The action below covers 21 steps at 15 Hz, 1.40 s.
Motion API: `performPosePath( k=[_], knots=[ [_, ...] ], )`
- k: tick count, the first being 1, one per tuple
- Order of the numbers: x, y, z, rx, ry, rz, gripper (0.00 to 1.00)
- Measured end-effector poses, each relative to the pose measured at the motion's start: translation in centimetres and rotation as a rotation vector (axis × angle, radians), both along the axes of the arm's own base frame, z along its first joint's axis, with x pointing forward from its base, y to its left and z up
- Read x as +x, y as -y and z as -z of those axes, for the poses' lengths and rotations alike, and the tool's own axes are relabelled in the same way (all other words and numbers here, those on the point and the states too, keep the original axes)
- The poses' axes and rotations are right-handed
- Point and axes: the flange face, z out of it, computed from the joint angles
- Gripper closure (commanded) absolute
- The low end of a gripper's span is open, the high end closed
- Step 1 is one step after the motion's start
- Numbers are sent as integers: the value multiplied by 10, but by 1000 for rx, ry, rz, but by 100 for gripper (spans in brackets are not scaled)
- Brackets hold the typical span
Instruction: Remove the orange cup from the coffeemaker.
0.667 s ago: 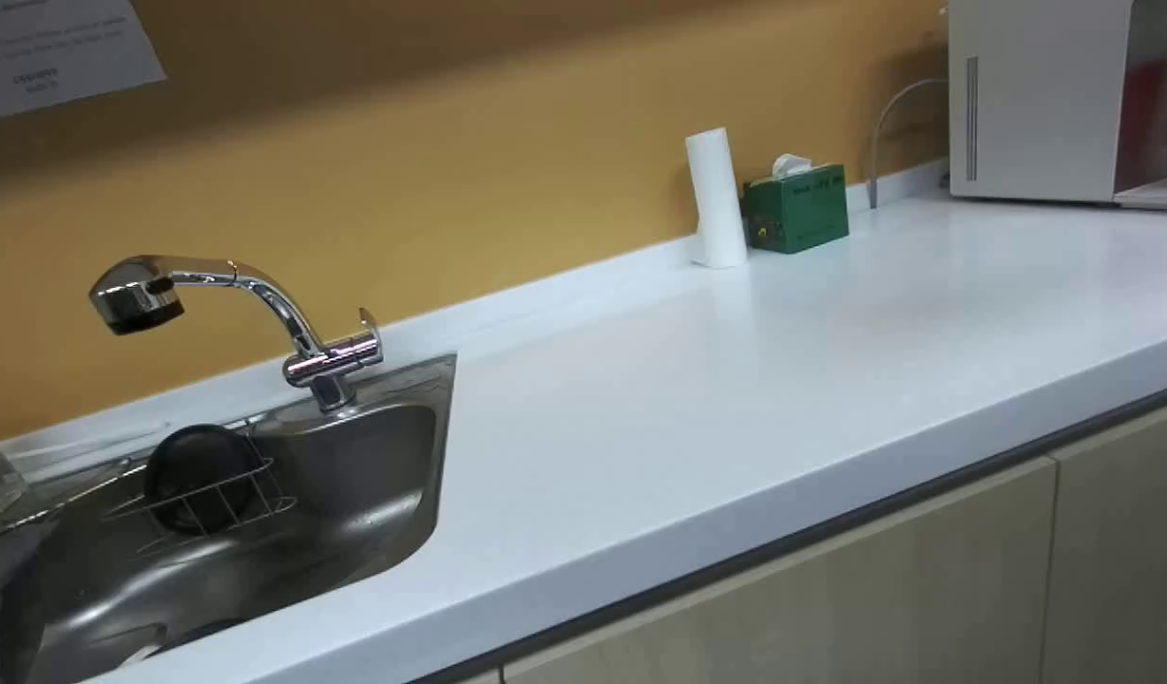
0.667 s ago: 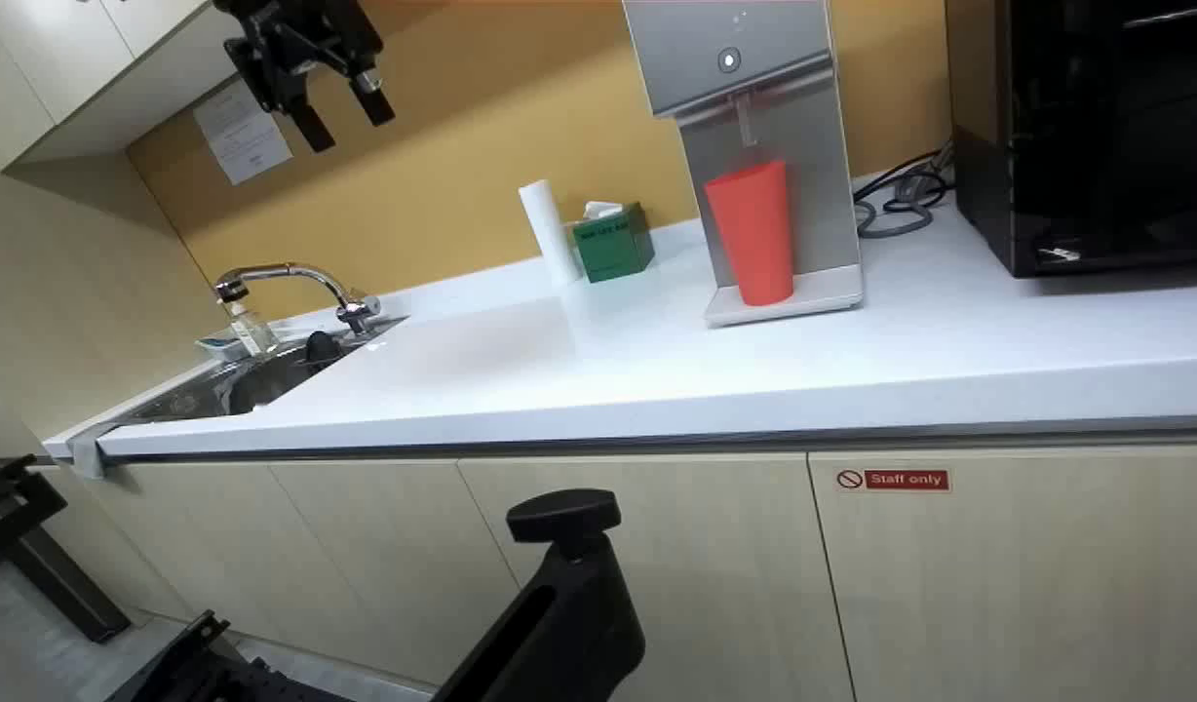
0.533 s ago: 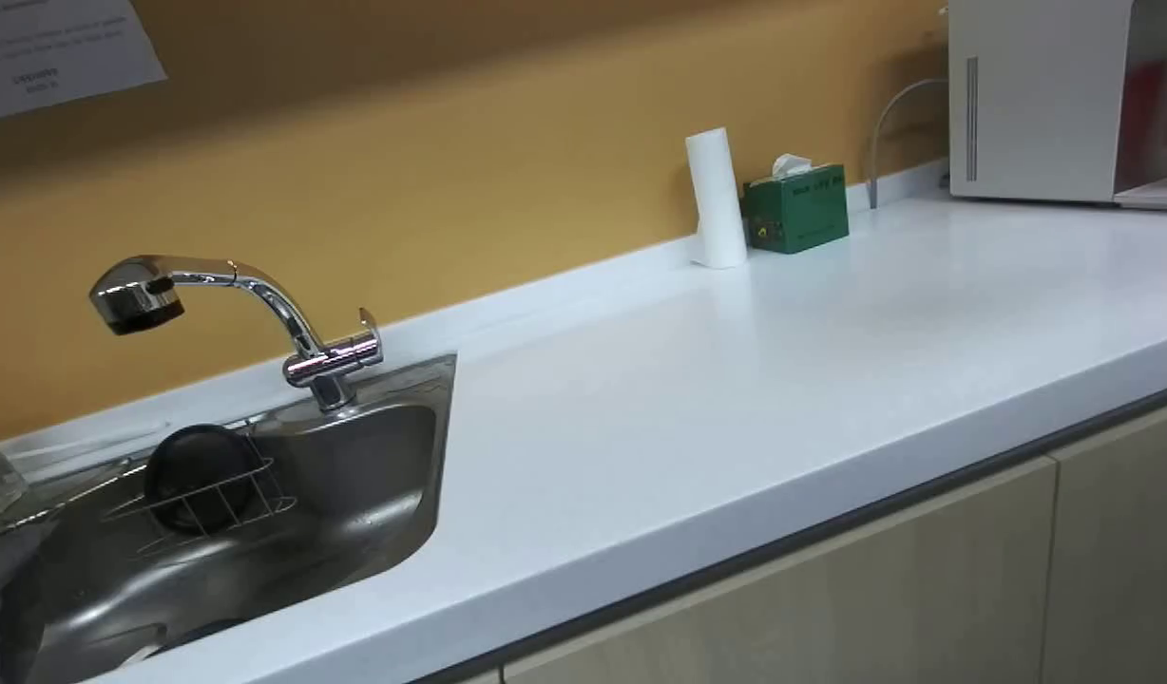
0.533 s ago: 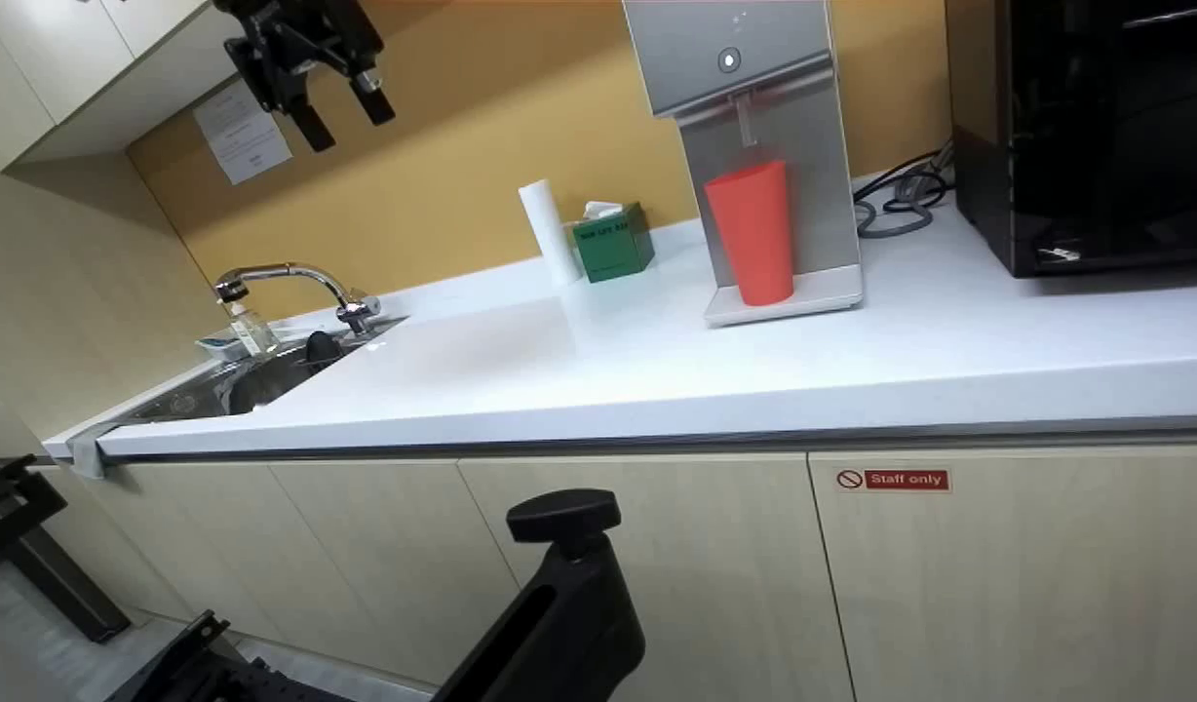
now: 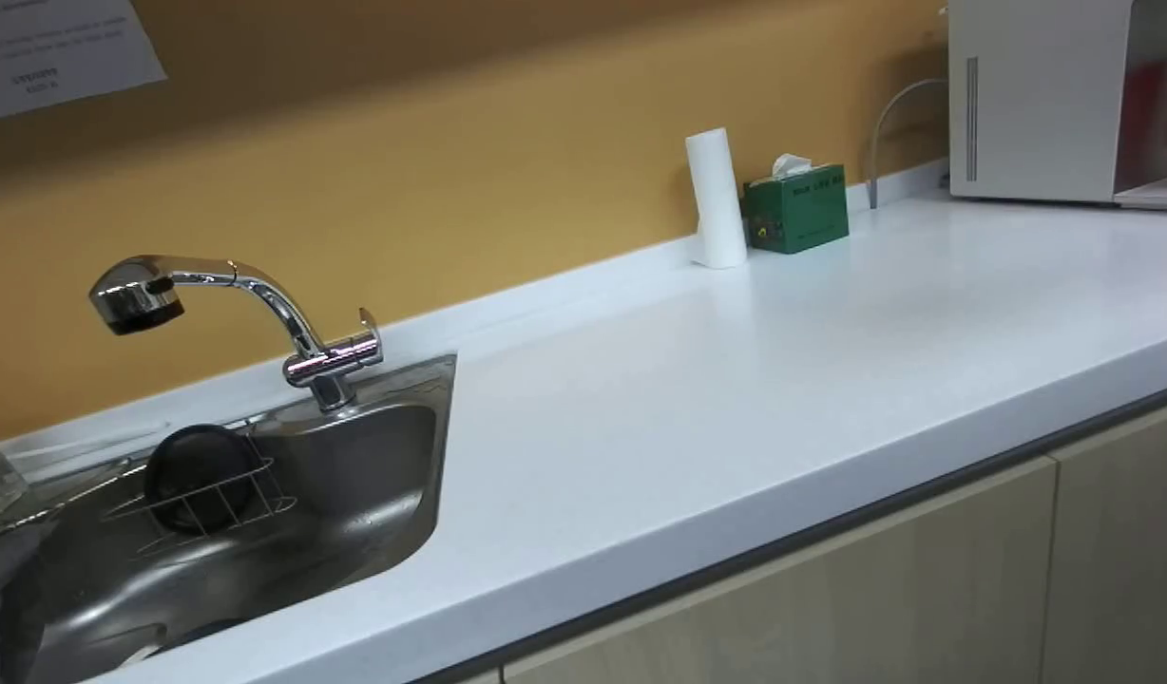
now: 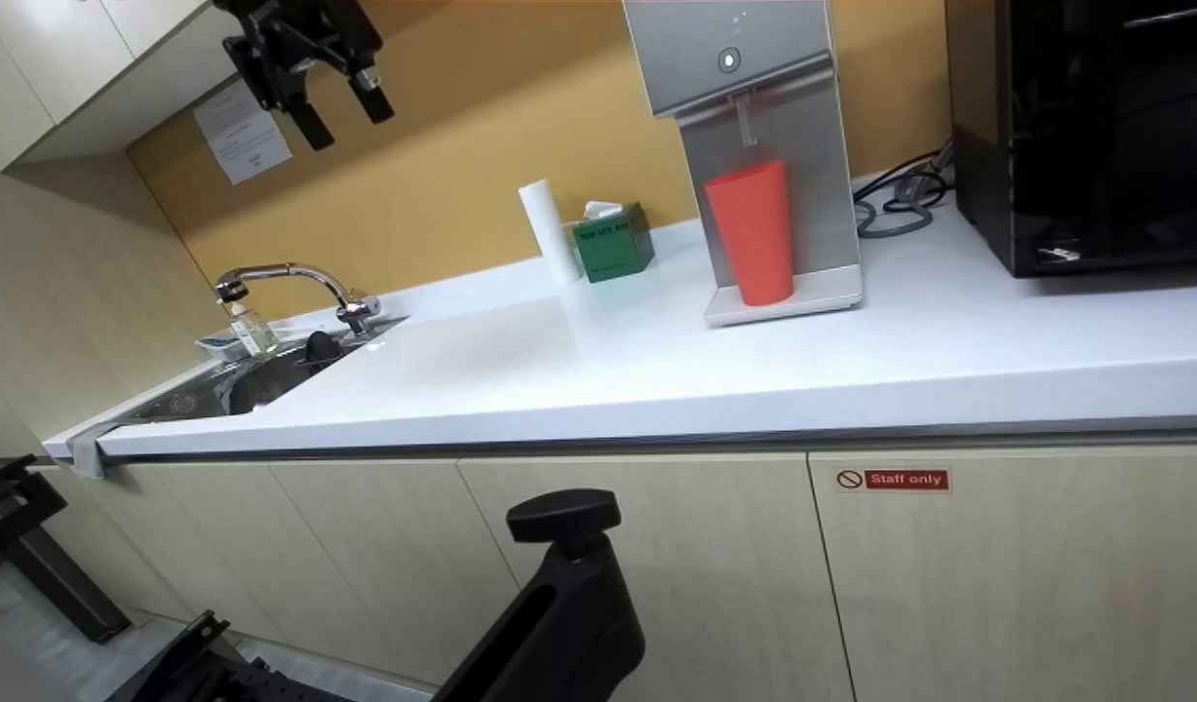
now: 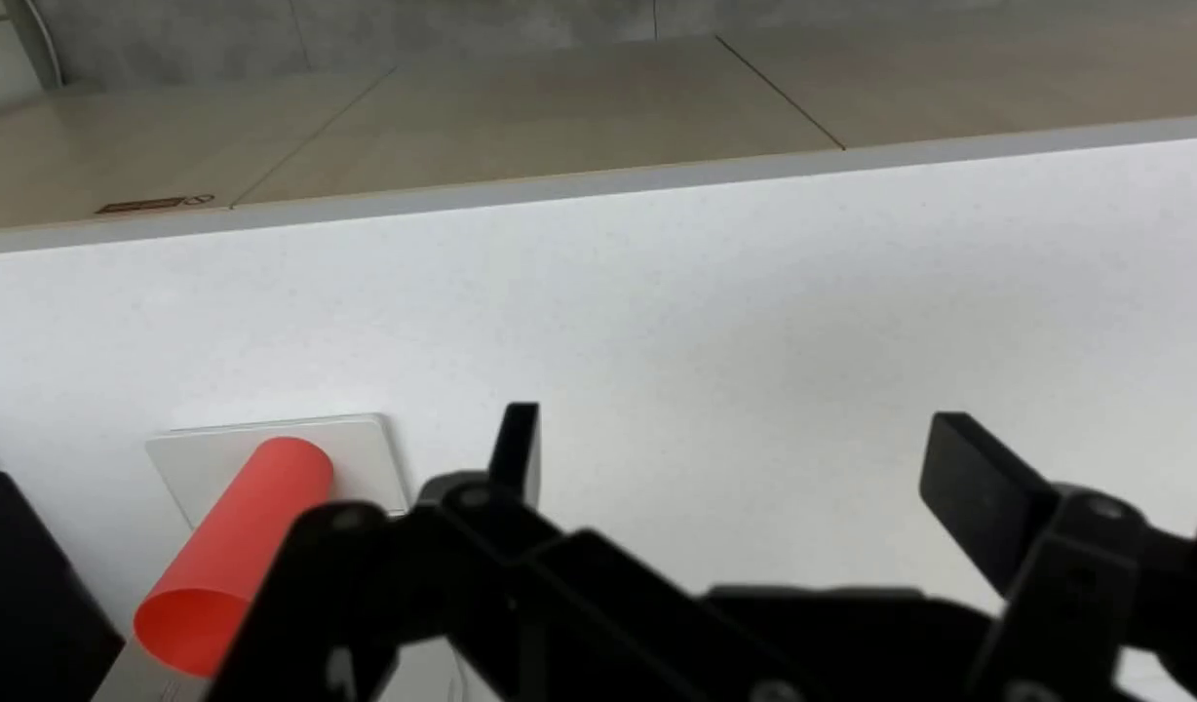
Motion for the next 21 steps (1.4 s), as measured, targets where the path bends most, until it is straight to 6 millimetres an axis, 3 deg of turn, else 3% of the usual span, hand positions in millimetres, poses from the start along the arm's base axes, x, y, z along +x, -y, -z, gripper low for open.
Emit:
performPosePath(
  k=[6,12,16,21],
  knots=[
    [8,11,5,-56,47,63,0],
    [30,66,33,-163,158,240,0],
    [46,103,62,-212,191,304,0],
    [62,132,113,-194,141,311,0]
  ],
)
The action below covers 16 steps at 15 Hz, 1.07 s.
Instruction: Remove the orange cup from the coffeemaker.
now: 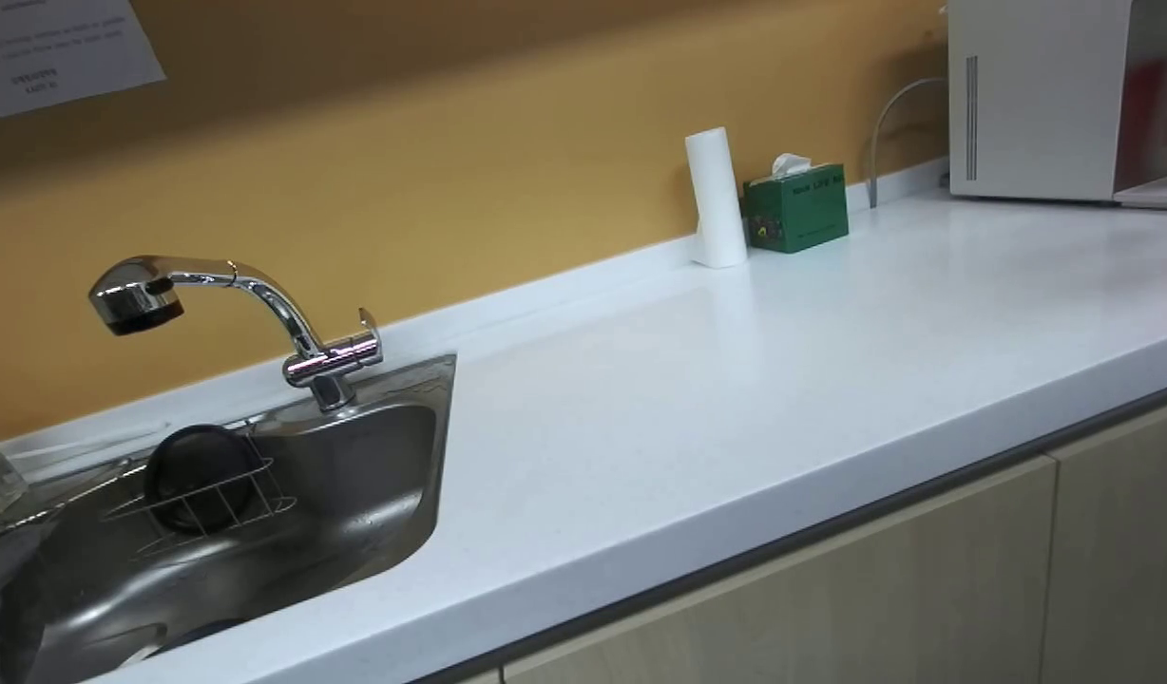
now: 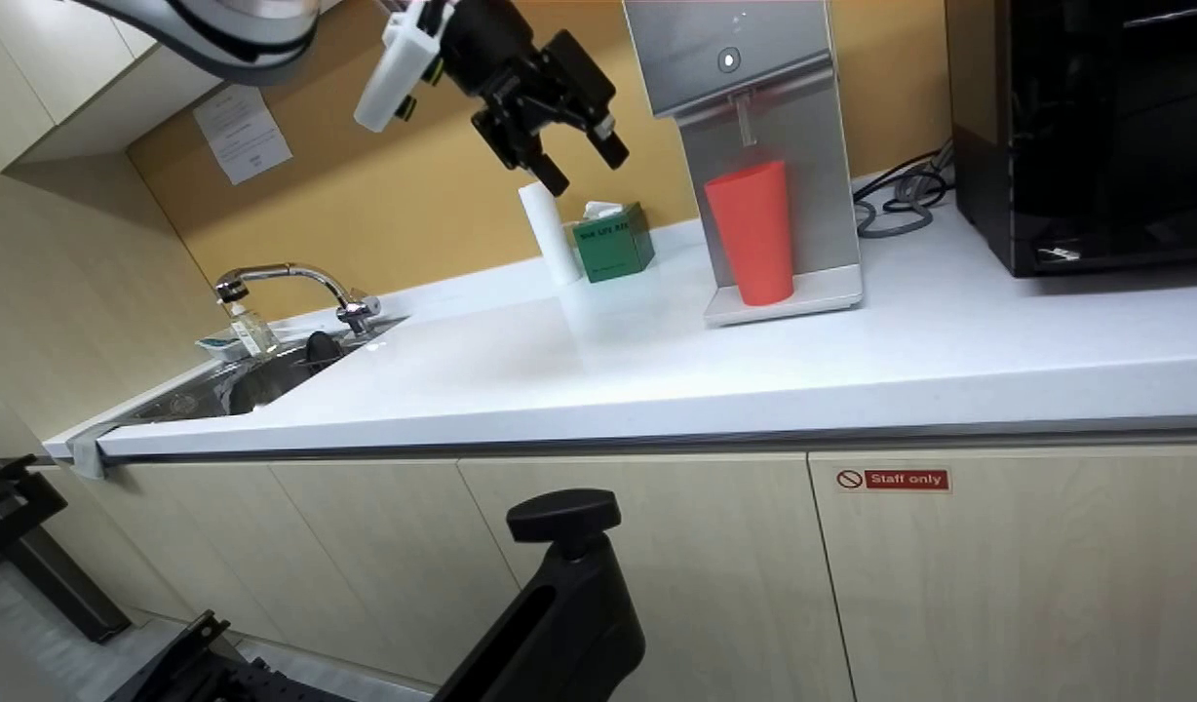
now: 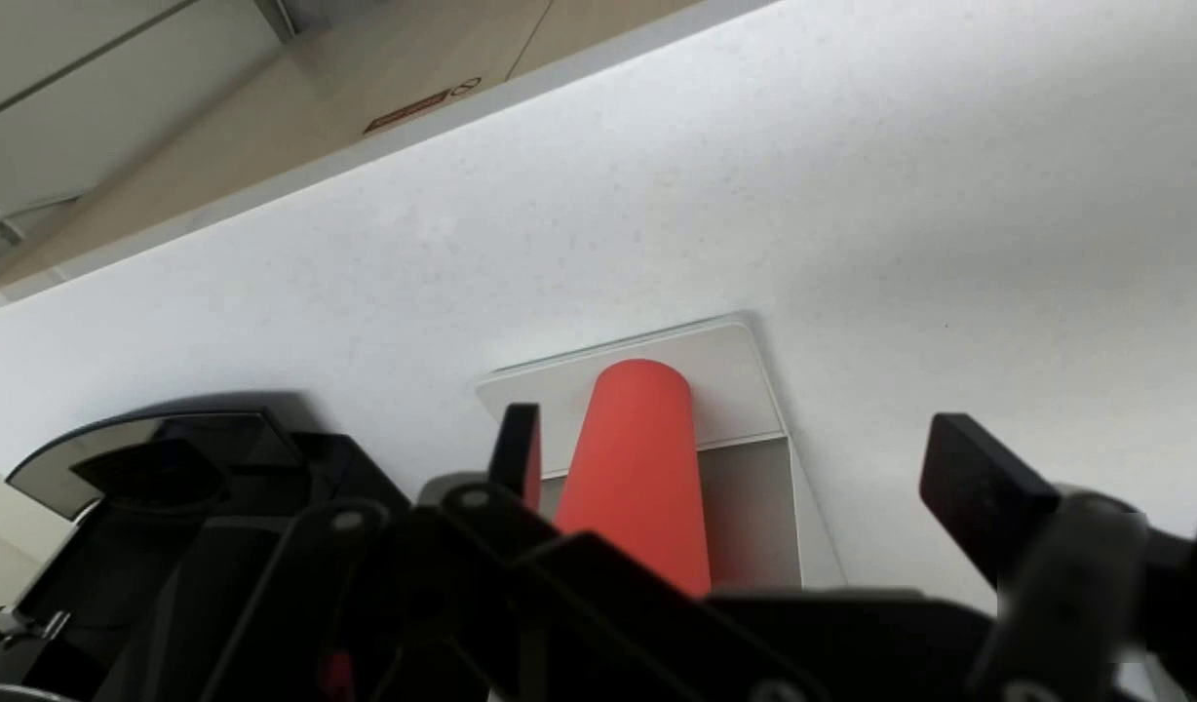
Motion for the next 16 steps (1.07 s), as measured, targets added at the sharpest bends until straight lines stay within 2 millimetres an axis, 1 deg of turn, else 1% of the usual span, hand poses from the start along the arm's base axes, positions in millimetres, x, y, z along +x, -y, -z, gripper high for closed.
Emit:
performPosePath(
  k=[2,4,6,12,14,16],
  knots=[
    [7,7,16,20,-2,-17,0],
    [14,9,27,47,14,-26,0],
    [19,10,30,49,15,-30,0],
    [21,9,29,21,47,-44,0],
    [20,7,35,9,81,-48,0],
    [20,5,48,8,106,-45,0]
  ],
)
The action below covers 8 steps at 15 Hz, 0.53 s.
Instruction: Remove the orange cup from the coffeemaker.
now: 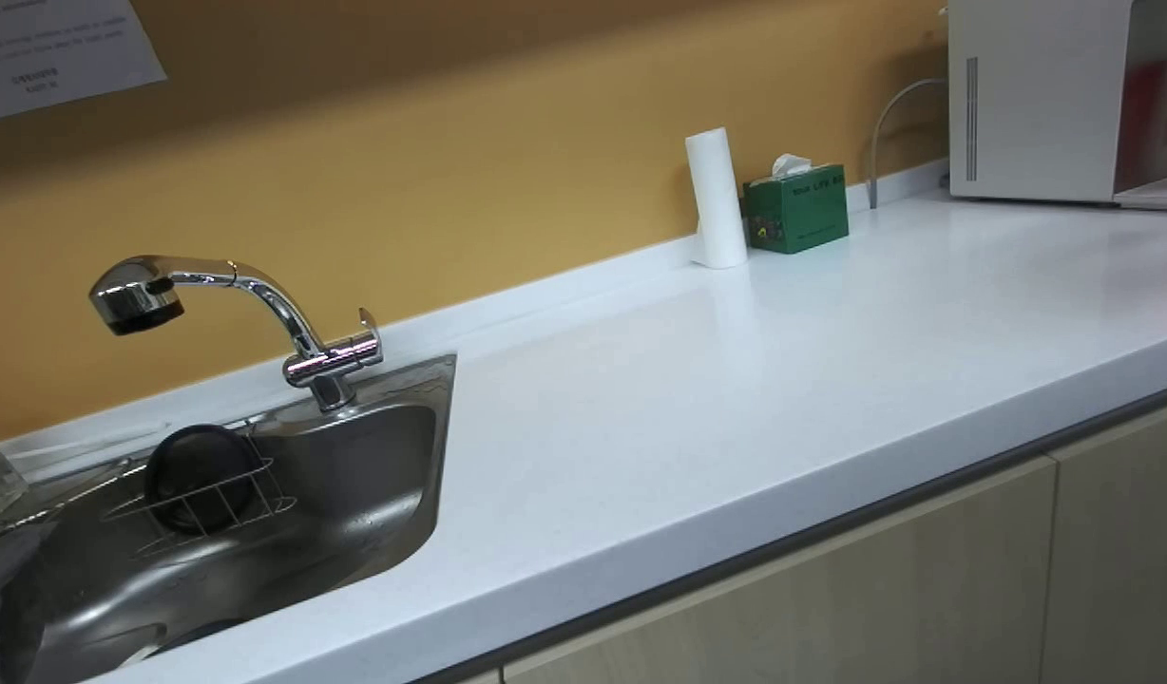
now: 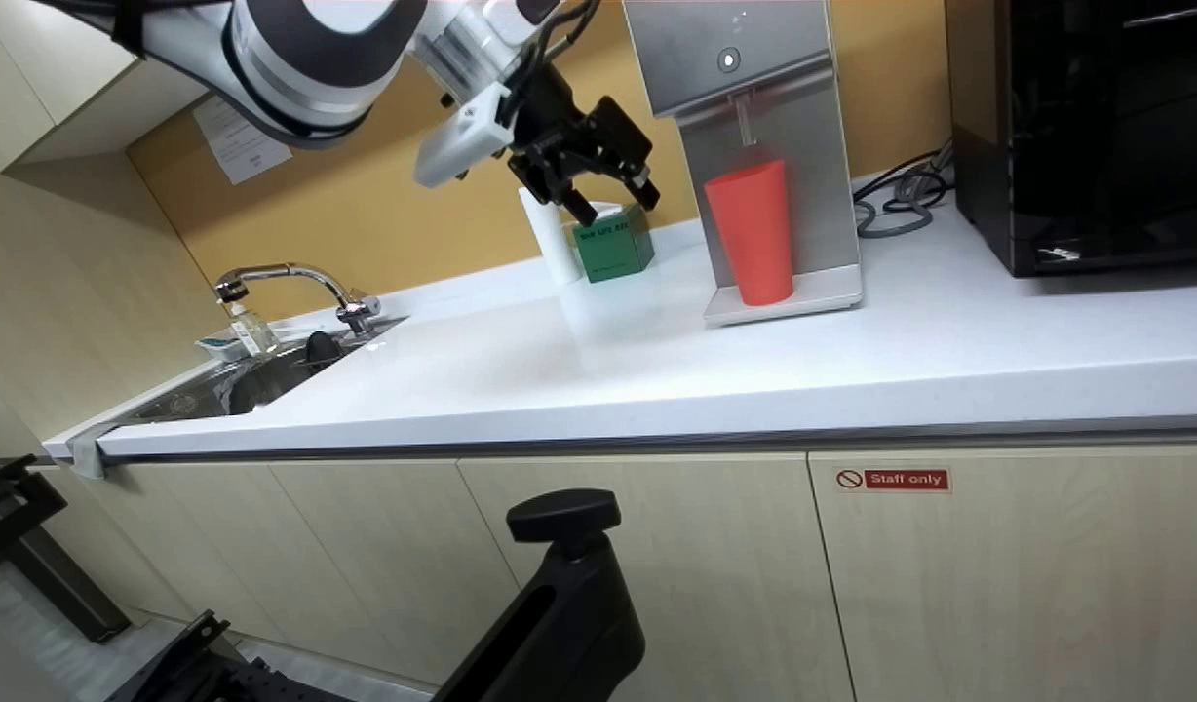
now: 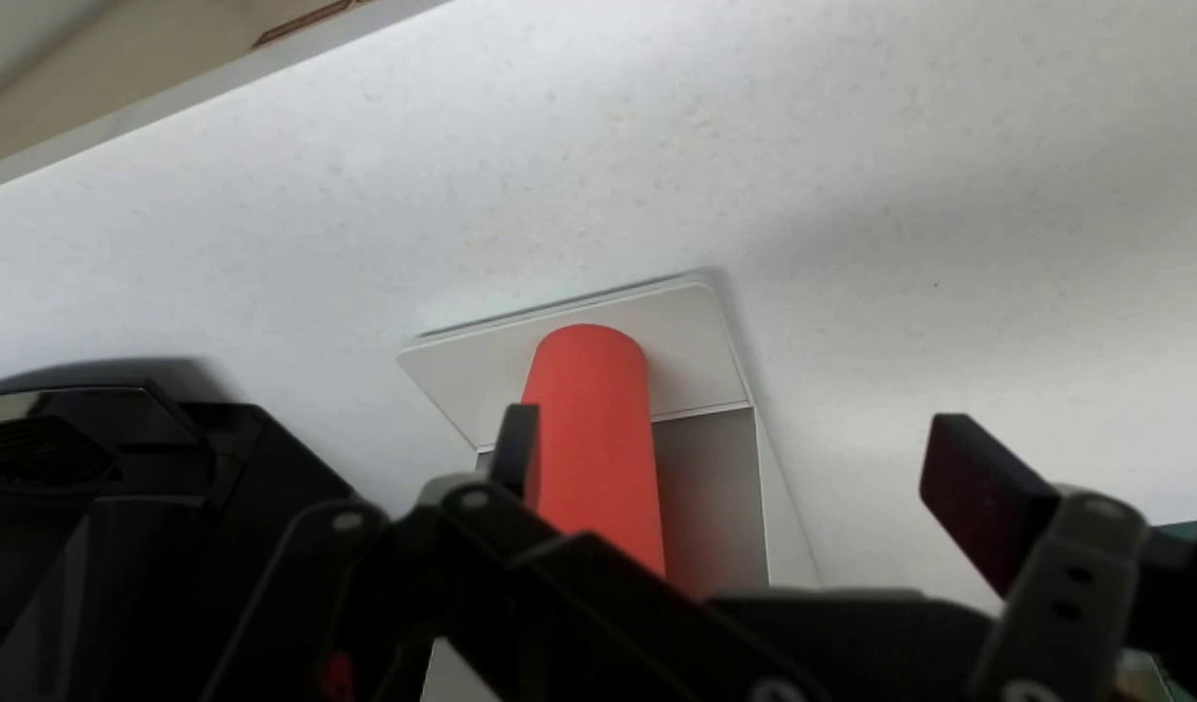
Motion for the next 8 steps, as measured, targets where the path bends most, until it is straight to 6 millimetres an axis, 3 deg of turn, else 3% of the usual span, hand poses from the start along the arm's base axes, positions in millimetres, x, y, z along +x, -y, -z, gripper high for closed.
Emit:
performPosePath(
  k=[8],
  knots=[
    [-2,7,48,-35,135,45,0]
  ],
)
